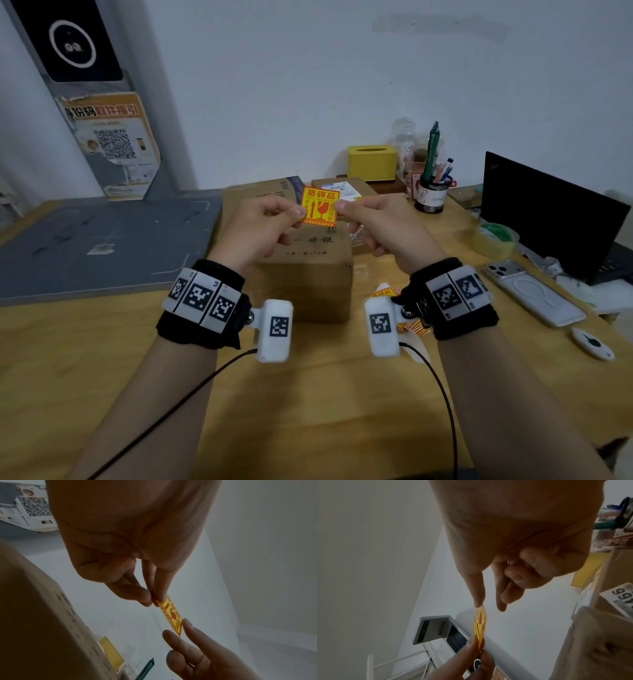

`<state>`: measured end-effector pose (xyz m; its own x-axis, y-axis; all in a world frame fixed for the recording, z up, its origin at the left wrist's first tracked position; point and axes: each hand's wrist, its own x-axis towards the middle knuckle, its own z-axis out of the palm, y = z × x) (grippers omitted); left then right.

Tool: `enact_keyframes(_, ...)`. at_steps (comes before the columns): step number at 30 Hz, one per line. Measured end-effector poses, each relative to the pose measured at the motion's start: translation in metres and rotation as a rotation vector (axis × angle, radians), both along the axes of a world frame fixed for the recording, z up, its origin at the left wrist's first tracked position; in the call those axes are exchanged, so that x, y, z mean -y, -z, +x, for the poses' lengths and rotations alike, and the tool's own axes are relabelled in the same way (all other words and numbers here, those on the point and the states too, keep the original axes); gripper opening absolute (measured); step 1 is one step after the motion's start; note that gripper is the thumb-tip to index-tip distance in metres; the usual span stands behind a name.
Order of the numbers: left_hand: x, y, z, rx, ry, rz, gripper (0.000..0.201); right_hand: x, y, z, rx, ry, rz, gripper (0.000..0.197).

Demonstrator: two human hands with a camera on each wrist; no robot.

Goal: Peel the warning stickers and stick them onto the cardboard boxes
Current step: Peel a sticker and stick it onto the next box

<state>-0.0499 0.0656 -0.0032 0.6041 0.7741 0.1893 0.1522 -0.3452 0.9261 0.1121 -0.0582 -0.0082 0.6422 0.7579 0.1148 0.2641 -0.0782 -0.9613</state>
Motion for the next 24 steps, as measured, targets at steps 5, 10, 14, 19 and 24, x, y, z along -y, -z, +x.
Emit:
enact_keyframes(5,-0.002,0.004,-0.006,-0.039,-0.005,0.019,0.014,-0.011,0.004,-0.003,0.005,-0.011,-0.040,0.020)
enact_keyframes(10,-0.011,0.008,-0.008,-0.092,-0.013,-0.036,0.022,-0.019,0.007,-0.002,0.036,0.026,-0.088,0.021)
enact_keyframes(14,-0.017,0.017,-0.007,-0.071,-0.072,-0.047,0.019,-0.023,0.014,-0.002,0.056,0.084,-0.112,0.024)
enact_keyframes(19,-0.018,0.027,-0.003,-0.019,-0.072,-0.048,0.005,-0.029,0.025,-0.002,0.086,0.089,-0.121,0.023)
enact_keyframes(24,-0.021,0.036,0.005,-0.037,-0.103,-0.014,0.010,-0.034,0.037,0.002,0.068,0.091,-0.179,0.020)
